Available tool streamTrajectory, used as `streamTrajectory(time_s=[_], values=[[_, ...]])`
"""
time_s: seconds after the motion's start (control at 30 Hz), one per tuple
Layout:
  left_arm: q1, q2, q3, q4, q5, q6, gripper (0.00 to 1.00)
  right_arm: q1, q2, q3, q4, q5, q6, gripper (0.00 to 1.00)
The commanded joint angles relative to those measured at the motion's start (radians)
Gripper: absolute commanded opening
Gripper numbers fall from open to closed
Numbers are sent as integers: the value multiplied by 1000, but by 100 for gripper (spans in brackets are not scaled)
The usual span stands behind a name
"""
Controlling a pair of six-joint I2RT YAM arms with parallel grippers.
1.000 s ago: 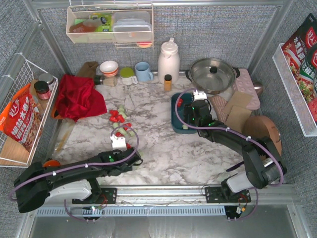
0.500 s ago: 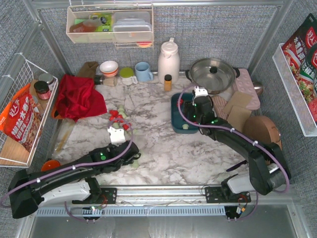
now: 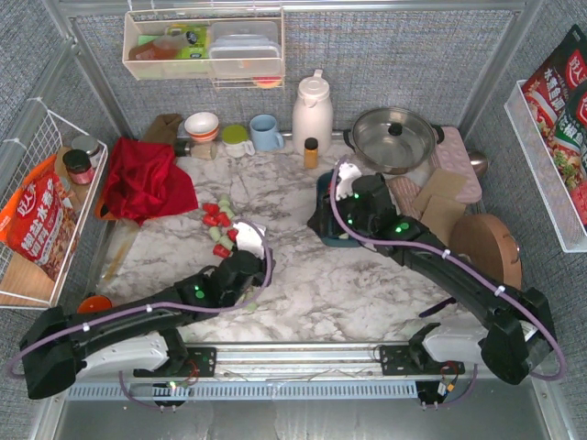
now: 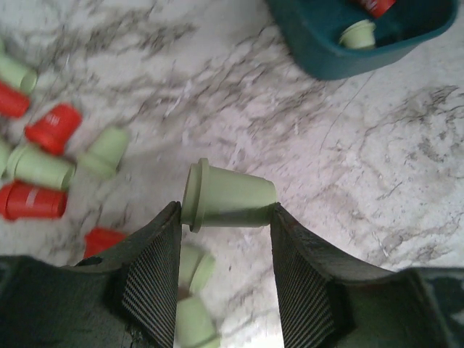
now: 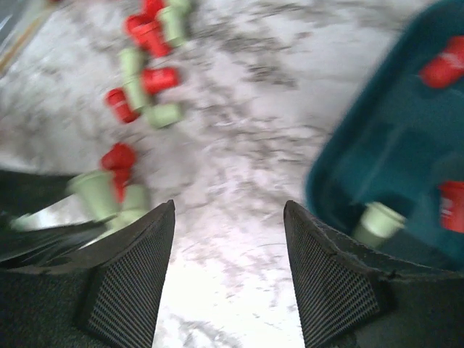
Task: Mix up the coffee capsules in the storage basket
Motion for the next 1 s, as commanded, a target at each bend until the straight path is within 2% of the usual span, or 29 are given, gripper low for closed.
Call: streamTrajectory(time_s=[0.0, 0.1, 0.23, 0.47, 0.8, 0.97], values=[[0, 44, -78, 527, 43, 264, 32, 78, -4, 37, -77, -173, -16, 65], [-1, 85, -119, 713, 88, 331, 32, 135, 3, 92, -134, -231, -50, 62], [0, 118, -146, 804, 171, 375, 32, 193, 21, 120, -213, -232, -107, 61], [-10, 81, -215, 905, 264, 376, 33, 220, 68, 142, -242, -203, -119, 59], [-17, -24, -298, 997, 290, 384, 33, 252, 104, 168, -259, -205, -120, 57], [-17, -43, -307, 1003, 239, 384, 32, 268, 119, 193, -282, -210, -120, 50]])
